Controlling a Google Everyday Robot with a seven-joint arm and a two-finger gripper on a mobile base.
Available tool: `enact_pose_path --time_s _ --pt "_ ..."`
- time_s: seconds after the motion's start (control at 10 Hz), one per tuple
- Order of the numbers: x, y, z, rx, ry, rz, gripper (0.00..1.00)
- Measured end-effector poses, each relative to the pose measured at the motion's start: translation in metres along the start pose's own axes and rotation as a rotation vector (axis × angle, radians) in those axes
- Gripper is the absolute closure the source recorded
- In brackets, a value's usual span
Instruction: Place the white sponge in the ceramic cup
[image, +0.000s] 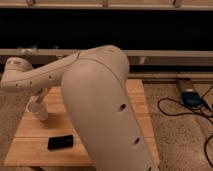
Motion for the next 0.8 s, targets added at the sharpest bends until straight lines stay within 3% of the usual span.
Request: enact_pose_path --time_s 0.2,0.3,0.8 --pt "-0.009 -0.005 0.001 0.009 0.0 -0.028 0.98" --pt "-0.013 -0.006 0.002 0.011 0.001 -0.039 0.92" --pt "-0.03 -0.011 0.007 0.011 0.01 -0.092 0.4"
